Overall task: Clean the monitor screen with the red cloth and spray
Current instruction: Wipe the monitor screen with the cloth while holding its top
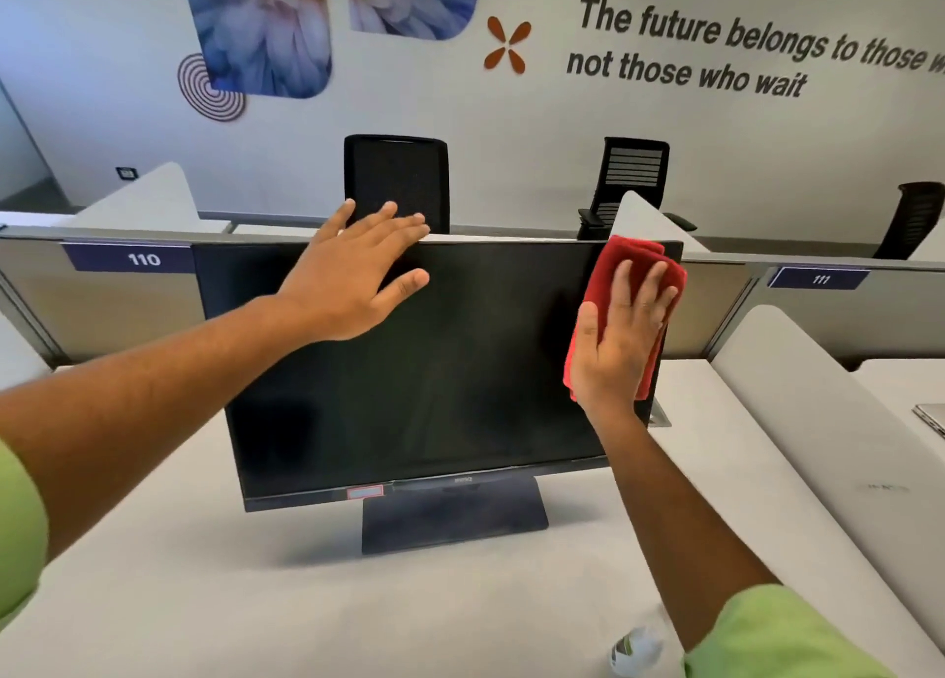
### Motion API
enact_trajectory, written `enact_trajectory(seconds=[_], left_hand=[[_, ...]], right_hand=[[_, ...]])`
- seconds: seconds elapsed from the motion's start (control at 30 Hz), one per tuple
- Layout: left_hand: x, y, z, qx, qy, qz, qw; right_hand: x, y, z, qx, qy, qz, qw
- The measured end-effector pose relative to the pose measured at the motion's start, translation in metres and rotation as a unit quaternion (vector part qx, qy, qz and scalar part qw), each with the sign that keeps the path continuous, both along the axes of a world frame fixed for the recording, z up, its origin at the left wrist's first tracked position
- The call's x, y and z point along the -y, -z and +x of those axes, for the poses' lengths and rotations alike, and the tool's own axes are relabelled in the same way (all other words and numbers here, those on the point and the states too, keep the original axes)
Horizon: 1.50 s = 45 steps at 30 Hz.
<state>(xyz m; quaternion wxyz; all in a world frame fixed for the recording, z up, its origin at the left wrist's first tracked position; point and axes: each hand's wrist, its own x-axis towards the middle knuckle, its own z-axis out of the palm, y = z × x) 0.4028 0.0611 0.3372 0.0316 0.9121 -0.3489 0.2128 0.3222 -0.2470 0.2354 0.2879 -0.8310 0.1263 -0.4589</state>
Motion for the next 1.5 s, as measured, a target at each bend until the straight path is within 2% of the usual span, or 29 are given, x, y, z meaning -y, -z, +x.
enact_trajectory(seconds=[0.1, 0.17, 0.33, 0.43, 0.5, 0.6, 0.73, 0.83, 0.93, 1.0, 1.07, 1.17, 1.23, 1.37, 1.43, 1.5], left_hand=[[-0.001, 0.003, 0.002, 0.024, -0.001, -0.007, 1.0], [-0.001, 0.003, 0.002, 0.027, 0.004, -0.012, 1.0], [0.005, 0.002, 0.002, 0.021, -0.002, -0.037, 0.999], [0.004, 0.001, 0.004, 0.011, 0.001, -0.048, 0.999], [0.003, 0.001, 0.004, 0.01, 0.007, -0.049, 0.999], [0.003, 0.001, 0.004, 0.015, 0.008, -0.046, 0.999], [0.003, 0.002, 0.003, 0.027, 0.003, -0.039, 0.999], [0.004, 0.001, 0.003, 0.033, 0.007, -0.039, 0.999], [0.006, 0.002, 0.003, 0.039, 0.003, -0.038, 0.999], [0.007, 0.003, 0.002, 0.041, 0.0, -0.038, 0.998], [0.006, 0.003, 0.002, 0.04, -0.004, -0.039, 0.998], [0.003, 0.004, 0.001, 0.036, -0.009, -0.042, 0.998], [0.004, 0.003, 0.0, 0.033, -0.011, -0.043, 0.998], [0.006, 0.002, -0.001, 0.027, -0.007, -0.049, 0.998], [0.006, 0.001, 0.0, 0.026, -0.002, -0.054, 0.998], [0.004, 0.001, 0.0, 0.022, 0.002, -0.057, 0.998]], right_hand=[[0.016, 0.019, 0.006, -0.046, 0.051, -0.125, 0.99], [0.032, 0.021, 0.008, -0.047, 0.07, -0.155, 0.984], [0.021, 0.011, 0.021, -0.023, 0.101, -0.05, 0.993], [-0.018, 0.011, 0.027, -0.005, 0.093, -0.037, 0.995], [-0.048, 0.018, 0.028, -0.005, 0.066, -0.078, 0.995], [-0.085, 0.039, 0.025, -0.01, -0.011, -0.19, 0.982], [-0.072, 0.046, 0.021, -0.016, -0.057, -0.276, 0.959], [-0.038, 0.027, 0.026, -0.025, 0.013, -0.223, 0.974], [-0.008, 0.002, 0.033, -0.039, 0.102, -0.066, 0.992], [-0.006, -0.012, 0.038, -0.032, 0.125, 0.037, 0.991], [-0.026, -0.018, 0.043, -0.02, 0.131, 0.053, 0.99], [-0.072, -0.005, 0.046, -0.005, 0.092, -0.074, 0.993], [-0.097, 0.011, 0.042, 0.002, 0.032, -0.168, 0.985], [-0.105, 0.033, 0.031, 0.002, -0.09, -0.322, 0.942], [-0.085, 0.028, 0.033, 0.002, -0.095, -0.351, 0.931], [-0.057, 0.017, 0.037, 0.001, -0.037, -0.306, 0.951]])
